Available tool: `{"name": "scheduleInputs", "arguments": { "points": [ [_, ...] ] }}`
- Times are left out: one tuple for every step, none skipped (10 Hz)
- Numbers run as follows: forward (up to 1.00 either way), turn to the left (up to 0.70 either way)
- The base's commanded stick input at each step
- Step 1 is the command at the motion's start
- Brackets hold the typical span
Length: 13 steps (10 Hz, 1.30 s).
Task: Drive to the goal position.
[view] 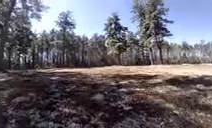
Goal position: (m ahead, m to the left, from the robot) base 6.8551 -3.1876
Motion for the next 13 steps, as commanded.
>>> {"name": "scheduleInputs", "arguments": {
  "points": [
    [0.70, 0.00],
    [0.70, 0.00],
    [0.70, 0.00],
    [0.70, 0.00],
    [0.70, 0.00],
    [0.70, 0.00],
    [0.70, 0.00],
    [0.70, 0.00],
    [0.70, 0.00],
    [0.70, 0.00],
    [0.70, 0.00],
    [0.70, 0.00],
    [0.70, 0.00]
  ]
}}
